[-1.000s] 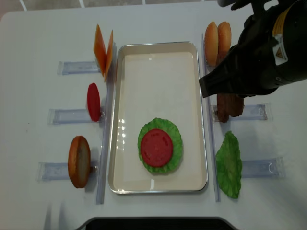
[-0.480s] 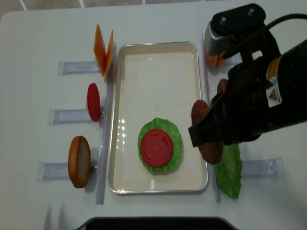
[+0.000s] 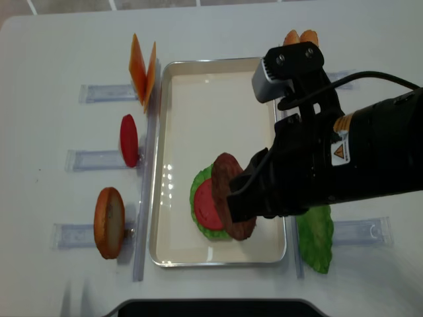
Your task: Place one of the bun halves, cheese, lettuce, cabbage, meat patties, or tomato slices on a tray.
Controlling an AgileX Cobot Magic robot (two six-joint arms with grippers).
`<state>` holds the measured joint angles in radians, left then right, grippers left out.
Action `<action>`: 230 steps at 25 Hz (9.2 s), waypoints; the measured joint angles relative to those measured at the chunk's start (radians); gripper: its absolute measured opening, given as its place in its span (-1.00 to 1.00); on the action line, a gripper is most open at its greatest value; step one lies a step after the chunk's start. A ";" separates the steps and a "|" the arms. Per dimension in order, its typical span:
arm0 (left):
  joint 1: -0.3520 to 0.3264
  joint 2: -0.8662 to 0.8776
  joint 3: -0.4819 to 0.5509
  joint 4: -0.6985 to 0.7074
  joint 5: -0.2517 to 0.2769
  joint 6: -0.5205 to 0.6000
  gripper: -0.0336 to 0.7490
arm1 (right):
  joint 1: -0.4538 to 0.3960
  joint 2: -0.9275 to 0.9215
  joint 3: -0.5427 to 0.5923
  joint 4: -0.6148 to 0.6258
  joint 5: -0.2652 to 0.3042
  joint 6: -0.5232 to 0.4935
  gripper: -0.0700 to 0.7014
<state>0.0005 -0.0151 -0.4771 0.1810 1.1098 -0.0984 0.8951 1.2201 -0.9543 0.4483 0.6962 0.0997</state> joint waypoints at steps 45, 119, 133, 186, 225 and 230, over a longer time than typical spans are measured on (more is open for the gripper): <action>0.000 0.000 0.000 0.000 0.000 0.000 -0.19 | -0.139 0.408 0.030 0.643 -0.132 -0.843 -0.52; 0.000 0.000 0.000 0.000 0.000 0.000 -0.19 | -0.139 0.426 0.050 0.718 -0.219 -0.898 0.33; 0.000 0.000 0.000 0.000 0.000 0.000 -0.19 | -0.139 0.426 0.050 0.405 -0.286 -0.648 0.55; 0.000 0.000 0.000 0.000 0.000 0.001 -0.19 | -1.042 -0.185 0.038 -0.391 0.281 -0.258 0.11; 0.000 0.000 0.000 0.000 0.000 0.005 -0.19 | -1.002 -1.039 0.265 -0.371 0.508 -0.192 0.04; 0.000 0.000 0.000 0.000 0.000 0.005 -0.19 | -1.002 -1.122 0.349 -0.372 0.493 -0.192 0.00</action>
<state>0.0005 -0.0151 -0.4771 0.1810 1.1098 -0.0939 -0.1064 0.0981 -0.6056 0.0758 1.1890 -0.0923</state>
